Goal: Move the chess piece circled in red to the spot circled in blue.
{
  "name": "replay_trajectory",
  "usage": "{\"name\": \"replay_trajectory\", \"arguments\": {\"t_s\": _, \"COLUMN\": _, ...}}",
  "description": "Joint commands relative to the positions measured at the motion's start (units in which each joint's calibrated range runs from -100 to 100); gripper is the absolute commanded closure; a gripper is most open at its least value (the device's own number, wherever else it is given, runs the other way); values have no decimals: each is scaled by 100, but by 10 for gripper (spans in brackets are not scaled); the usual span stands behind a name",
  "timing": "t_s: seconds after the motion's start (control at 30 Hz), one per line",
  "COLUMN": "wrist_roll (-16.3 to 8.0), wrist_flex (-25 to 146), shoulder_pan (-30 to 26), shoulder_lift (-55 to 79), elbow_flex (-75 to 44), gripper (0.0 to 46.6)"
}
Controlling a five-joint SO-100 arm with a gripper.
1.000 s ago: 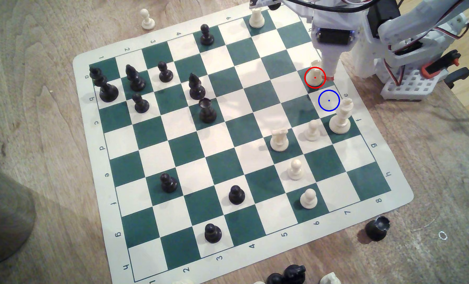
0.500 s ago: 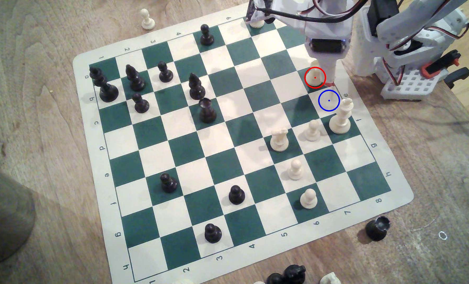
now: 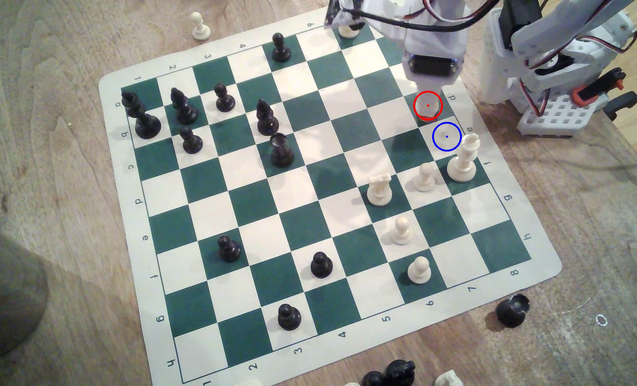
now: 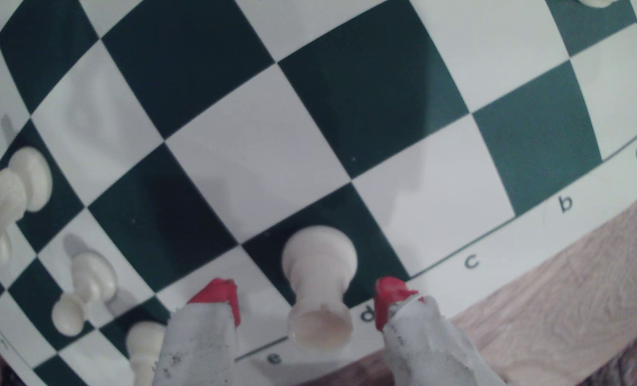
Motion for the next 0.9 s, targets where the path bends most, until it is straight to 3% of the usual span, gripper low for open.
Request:
{"name": "replay_trajectory", "arguments": {"t_s": 0.0, "wrist_roll": -49, "wrist_flex": -65, "shoulder_pan": 11, "shoulder_lift": -77, "elbow_flex": -18, "gripper": 274}}
{"name": "replay_trajectory", "arguments": {"t_s": 0.27, "wrist_roll": -59, "wrist_flex": -57, "shoulder_pan": -13, "shoulder_lift": -153, "elbow_flex": 9, "gripper": 307}}
{"name": "replay_trajectory", "arguments": {"t_s": 0.63, "wrist_roll": -83, "wrist_flex": -16, "shoulder_pan": -52, "shoulder_lift": -263, "elbow_flex": 27, "gripper": 316}}
{"name": "replay_trajectory", "arguments": {"t_s": 0.87, "wrist_roll": -122, "wrist_flex": -49, "shoulder_pan": -75, "shoulder_lift": -306, "elbow_flex": 54, "gripper": 374}}
